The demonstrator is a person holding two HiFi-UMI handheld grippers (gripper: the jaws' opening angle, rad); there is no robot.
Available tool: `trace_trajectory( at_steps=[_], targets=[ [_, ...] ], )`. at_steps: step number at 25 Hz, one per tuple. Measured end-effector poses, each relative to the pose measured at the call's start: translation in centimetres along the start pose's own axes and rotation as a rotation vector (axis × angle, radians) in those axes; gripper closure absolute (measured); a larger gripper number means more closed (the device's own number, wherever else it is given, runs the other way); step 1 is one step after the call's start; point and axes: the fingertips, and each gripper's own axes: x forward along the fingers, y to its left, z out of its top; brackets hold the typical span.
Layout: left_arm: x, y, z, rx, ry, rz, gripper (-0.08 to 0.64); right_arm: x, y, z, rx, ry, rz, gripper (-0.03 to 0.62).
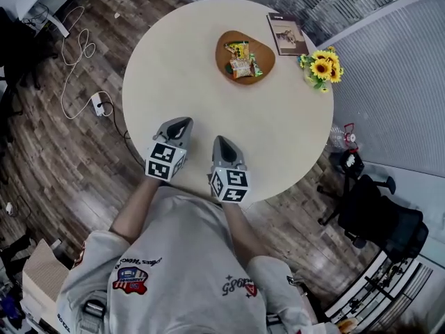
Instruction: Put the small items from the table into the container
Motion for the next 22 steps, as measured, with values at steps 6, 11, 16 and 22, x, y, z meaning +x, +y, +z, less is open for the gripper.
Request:
trace_trajectory(
  at_steps=[6, 11, 16, 22],
  targets=[
    [-0.1, -0.9, -0.7, 0.005, 0.008, -0.008, 0.554, -0.5, 0.4, -1.3, -0.022, 0.024, 0.004, 0.592],
    [0.2, -1.8, -0.8, 0.005, 0.010, -0.008, 0.554, -0.7, -0.1, -0.9, -0.033, 0.021, 0.009, 0.592],
    [0.3, -1.8, -0.6, 0.009, 0.016, -0.006, 0.554, -0.6, -0.4, -0.4, -0.039, 0.015, 0.007, 0.592],
    [0.6, -2.0, -0.6, 0.012, 0.019, -0.010, 0.554, -0.6, -0.8, -0.2, -0.046, 0.021, 0.003, 0.592]
  ],
)
